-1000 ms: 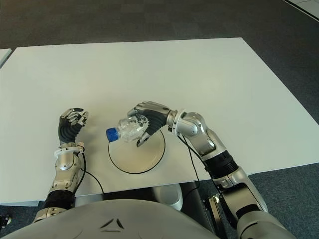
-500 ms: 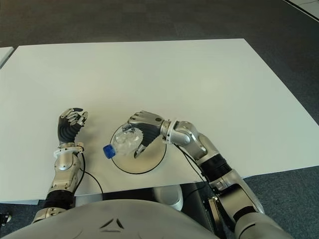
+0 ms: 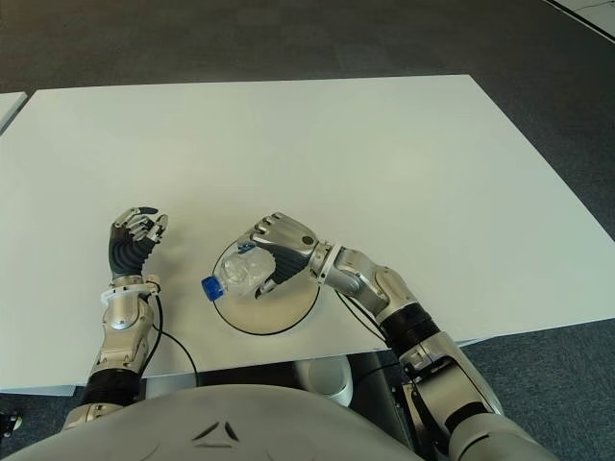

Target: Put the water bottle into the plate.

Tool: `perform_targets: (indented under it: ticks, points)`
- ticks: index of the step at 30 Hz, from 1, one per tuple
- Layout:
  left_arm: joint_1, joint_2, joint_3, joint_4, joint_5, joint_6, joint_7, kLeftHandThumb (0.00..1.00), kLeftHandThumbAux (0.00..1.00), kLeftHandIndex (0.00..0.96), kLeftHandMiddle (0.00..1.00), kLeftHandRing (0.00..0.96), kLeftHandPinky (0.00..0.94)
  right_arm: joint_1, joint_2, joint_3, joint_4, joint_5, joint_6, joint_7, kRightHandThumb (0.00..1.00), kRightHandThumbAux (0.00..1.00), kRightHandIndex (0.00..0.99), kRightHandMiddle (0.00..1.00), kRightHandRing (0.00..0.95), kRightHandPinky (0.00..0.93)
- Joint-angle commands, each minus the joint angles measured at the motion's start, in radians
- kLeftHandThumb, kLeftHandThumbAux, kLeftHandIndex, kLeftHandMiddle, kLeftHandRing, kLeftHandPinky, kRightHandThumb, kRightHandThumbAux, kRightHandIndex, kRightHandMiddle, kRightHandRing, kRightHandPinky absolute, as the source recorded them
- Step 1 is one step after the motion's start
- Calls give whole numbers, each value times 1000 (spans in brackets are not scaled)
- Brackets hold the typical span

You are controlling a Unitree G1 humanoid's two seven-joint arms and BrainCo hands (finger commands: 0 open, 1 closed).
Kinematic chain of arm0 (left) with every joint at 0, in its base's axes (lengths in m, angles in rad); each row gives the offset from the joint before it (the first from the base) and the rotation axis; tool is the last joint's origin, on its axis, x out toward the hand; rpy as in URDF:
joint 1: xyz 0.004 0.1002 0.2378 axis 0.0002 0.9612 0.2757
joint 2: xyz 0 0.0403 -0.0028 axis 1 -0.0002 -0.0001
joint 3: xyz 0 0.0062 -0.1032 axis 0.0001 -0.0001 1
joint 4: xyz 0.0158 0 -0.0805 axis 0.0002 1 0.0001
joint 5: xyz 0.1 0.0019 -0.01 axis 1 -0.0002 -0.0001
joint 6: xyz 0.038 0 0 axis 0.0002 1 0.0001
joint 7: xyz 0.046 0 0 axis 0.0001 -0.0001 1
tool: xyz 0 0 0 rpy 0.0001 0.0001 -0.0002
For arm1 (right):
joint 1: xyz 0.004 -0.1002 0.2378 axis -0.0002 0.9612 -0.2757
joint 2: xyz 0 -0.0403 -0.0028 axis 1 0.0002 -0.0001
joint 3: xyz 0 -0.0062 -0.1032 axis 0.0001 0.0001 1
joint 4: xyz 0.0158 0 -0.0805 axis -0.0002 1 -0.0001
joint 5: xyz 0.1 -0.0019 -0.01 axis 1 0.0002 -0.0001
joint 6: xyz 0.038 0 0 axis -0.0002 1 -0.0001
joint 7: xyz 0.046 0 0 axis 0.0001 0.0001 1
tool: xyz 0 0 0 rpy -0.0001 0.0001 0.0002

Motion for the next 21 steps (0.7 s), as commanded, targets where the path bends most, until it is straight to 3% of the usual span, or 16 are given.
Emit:
perform_targets:
  ticks: [1,6,12,17,20,21]
  points:
    - [14,7,-5,-13,4,31,-13,705,716,436,711,695,659,-11,19,16,57,-46,-61,-144,722,713,440,922,915,905]
    - [15,8,-6,-21,0,54,-16,704,717,435,702,687,656,-41,27,38,139,-33,-145,-207,707,712,440,894,882,858]
    - [11,8,-2,-22,-2,63,-13,705,717,435,705,690,663,-62,37,46,191,37,-201,-157,696,711,439,849,827,801]
    - [10,3,2,-28,2,82,0,706,717,436,706,687,658,-60,42,45,197,103,-205,-75,687,716,424,631,609,590]
    - [11,4,1,-31,4,81,0,706,716,436,705,685,660,-55,41,41,184,107,-193,-51,430,588,314,449,460,470]
    - [11,4,1,-31,4,80,-1,706,716,436,705,685,661,-54,41,40,180,105,-190,-48,396,574,295,413,427,440]
